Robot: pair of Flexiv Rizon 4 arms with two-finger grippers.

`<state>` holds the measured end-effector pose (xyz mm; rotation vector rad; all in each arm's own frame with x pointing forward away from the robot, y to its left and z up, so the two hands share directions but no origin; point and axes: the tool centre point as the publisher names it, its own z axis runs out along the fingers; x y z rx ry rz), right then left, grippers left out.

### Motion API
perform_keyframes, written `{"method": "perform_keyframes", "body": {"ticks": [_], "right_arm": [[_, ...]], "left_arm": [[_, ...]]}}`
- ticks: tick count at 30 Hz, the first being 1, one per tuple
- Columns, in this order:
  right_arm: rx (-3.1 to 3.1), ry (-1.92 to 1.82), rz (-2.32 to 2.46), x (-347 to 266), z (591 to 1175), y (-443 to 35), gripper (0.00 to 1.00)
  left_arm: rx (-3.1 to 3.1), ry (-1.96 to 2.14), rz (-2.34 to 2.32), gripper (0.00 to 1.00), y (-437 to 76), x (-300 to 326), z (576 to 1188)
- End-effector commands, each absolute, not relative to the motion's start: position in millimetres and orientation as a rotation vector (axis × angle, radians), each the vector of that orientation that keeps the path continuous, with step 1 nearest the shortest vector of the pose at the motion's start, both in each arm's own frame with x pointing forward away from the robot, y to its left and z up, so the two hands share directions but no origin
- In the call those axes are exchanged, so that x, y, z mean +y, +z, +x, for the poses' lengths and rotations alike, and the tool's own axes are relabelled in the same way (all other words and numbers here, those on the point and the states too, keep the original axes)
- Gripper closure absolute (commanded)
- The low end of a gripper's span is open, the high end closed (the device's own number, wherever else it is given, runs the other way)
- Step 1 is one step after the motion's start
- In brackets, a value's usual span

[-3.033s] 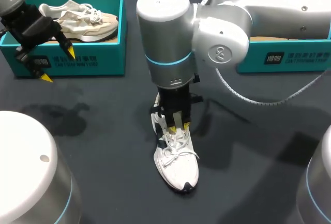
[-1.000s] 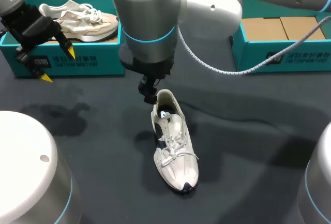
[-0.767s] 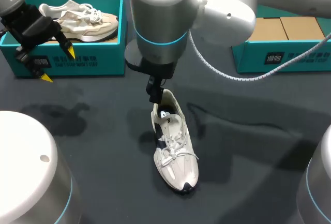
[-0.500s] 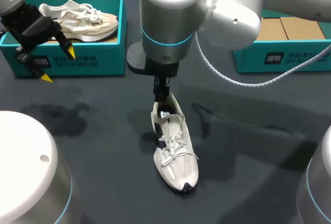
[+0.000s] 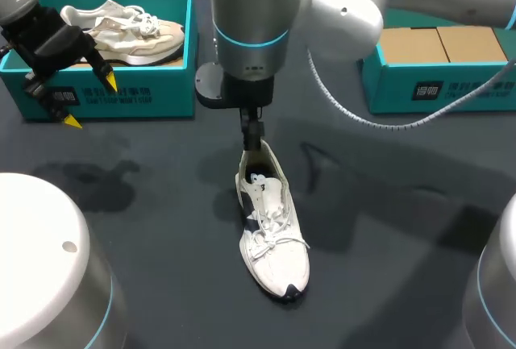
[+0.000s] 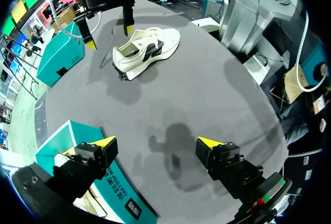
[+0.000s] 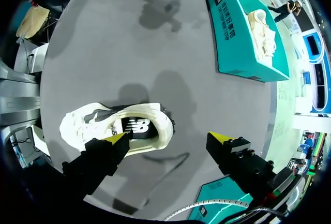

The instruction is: Take the shoe out of the shoebox, open the shoe tongue, remove and reinsert the insole, then place the shoe into the shoebox

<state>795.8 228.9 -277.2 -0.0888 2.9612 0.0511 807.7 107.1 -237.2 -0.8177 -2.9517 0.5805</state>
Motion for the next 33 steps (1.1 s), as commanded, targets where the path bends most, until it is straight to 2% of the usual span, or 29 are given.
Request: {"method": "perform_keyframes", "body": {"ticks": [1, 33], "right_arm": [[2.973, 0.053, -0.100, 232, 798, -292, 0.00], [3.035, 0.065, -0.242, 231, 812, -360, 0.00]], "left_arm": [[-2.953, 0.577, -0.819, 0.00, -237, 108, 807], [-2.953, 0.577, -0.819, 0.00, -237, 108, 807]]}}
